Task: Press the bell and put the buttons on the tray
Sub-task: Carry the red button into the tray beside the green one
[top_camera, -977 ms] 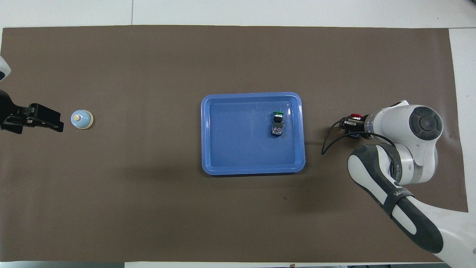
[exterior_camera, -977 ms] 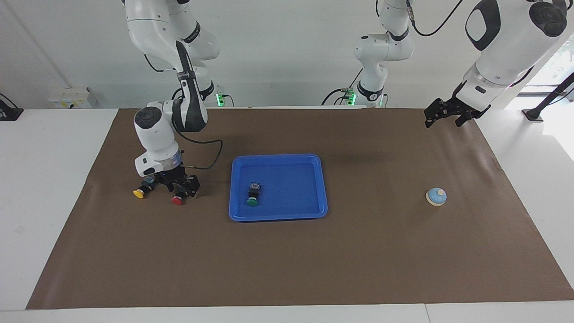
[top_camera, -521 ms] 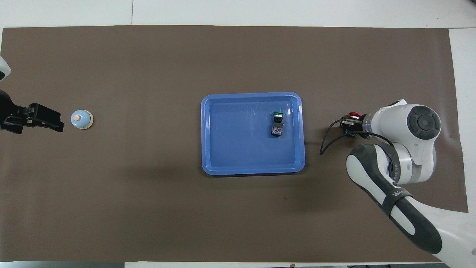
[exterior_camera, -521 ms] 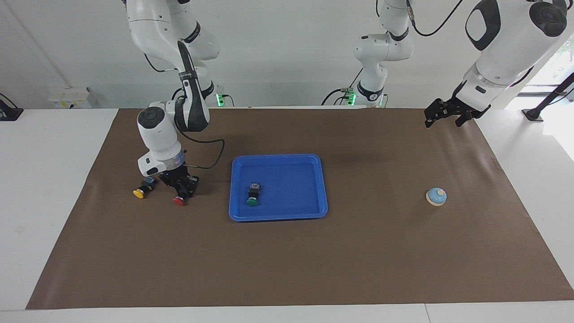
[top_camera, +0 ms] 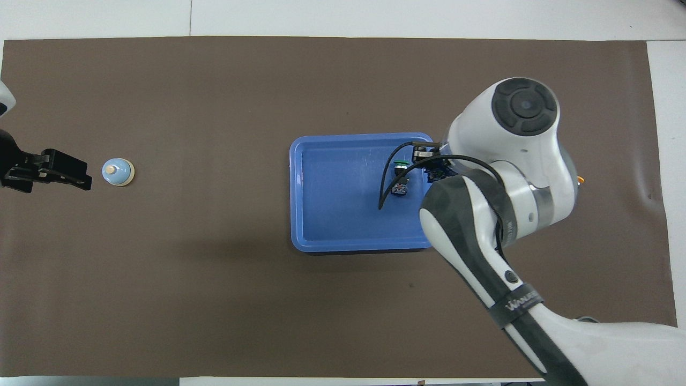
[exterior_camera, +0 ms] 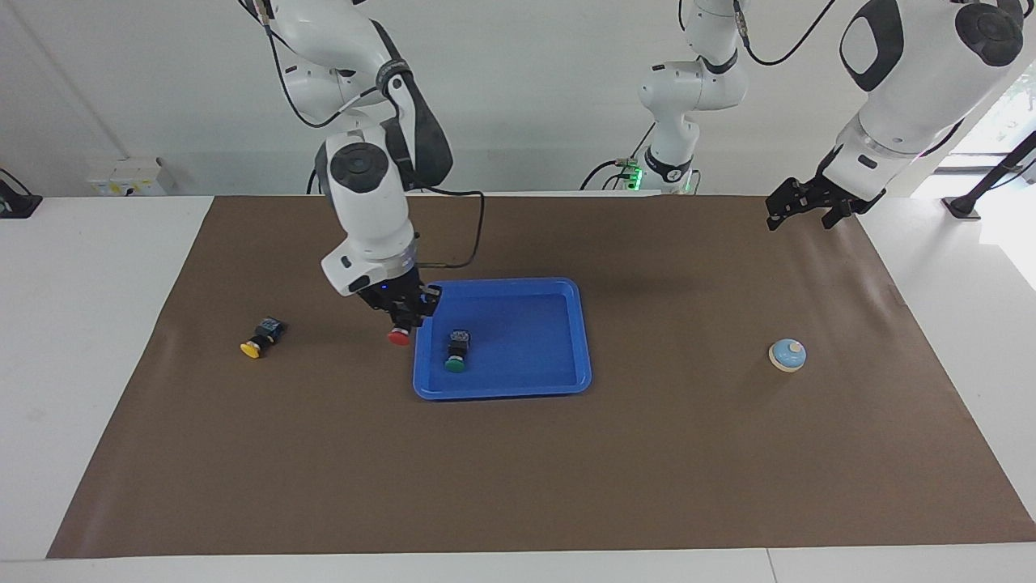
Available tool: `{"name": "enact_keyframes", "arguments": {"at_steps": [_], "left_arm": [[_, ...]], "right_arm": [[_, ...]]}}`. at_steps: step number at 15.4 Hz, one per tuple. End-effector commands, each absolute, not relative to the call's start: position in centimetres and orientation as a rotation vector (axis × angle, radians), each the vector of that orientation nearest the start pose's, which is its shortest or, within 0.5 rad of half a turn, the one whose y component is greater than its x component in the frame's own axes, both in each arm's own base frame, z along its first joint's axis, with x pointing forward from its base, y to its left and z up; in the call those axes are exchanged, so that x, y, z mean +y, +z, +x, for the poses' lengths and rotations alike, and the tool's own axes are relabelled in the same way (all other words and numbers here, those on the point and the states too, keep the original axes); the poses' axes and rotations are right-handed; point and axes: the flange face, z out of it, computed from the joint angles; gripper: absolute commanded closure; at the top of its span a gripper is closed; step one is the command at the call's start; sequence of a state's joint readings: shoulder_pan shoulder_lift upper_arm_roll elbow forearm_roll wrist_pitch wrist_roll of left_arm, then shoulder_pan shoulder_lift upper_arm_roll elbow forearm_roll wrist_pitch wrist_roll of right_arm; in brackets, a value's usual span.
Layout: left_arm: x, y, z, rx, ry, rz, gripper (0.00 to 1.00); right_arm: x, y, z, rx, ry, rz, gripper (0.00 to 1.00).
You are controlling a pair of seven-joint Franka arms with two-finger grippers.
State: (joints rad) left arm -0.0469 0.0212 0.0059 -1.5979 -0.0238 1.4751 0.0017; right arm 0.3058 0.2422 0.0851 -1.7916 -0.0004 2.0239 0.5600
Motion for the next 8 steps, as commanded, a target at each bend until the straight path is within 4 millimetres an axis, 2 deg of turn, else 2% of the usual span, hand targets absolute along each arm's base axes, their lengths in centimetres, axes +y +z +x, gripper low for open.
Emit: {"name": "enact_keyframes", "arguments": {"at_steps": [1,3,4,6,8], "left_arm": [[-2.5,59.9,54.4,0.055,0.234,-3.155,0.0],[-2.5,59.9,54.4,0.055,0.234,-3.155,0.0],[-2.5,59.9,54.4,0.055,0.234,-3.155,0.0],[-2.5,59.9,54.4,0.055,0.234,-3.155,0.0],[-2.5,59.9,54.4,0.055,0.234,-3.155,0.0]], "right_arm": [[28.8,38.7,57.6,0.258,0.081,-3.104,1.0],[32.4,36.2,56.9,0.241,0.053,-3.093,1.0],[33.2,35.3,56.6,0.238,0.045,-3.093,1.0],[33.7,32.6,56.9,0.229,0.028,-3.089,1.0],[34.6,31.4,56.4,0.206,0.03,-3.091,1.0]]}}
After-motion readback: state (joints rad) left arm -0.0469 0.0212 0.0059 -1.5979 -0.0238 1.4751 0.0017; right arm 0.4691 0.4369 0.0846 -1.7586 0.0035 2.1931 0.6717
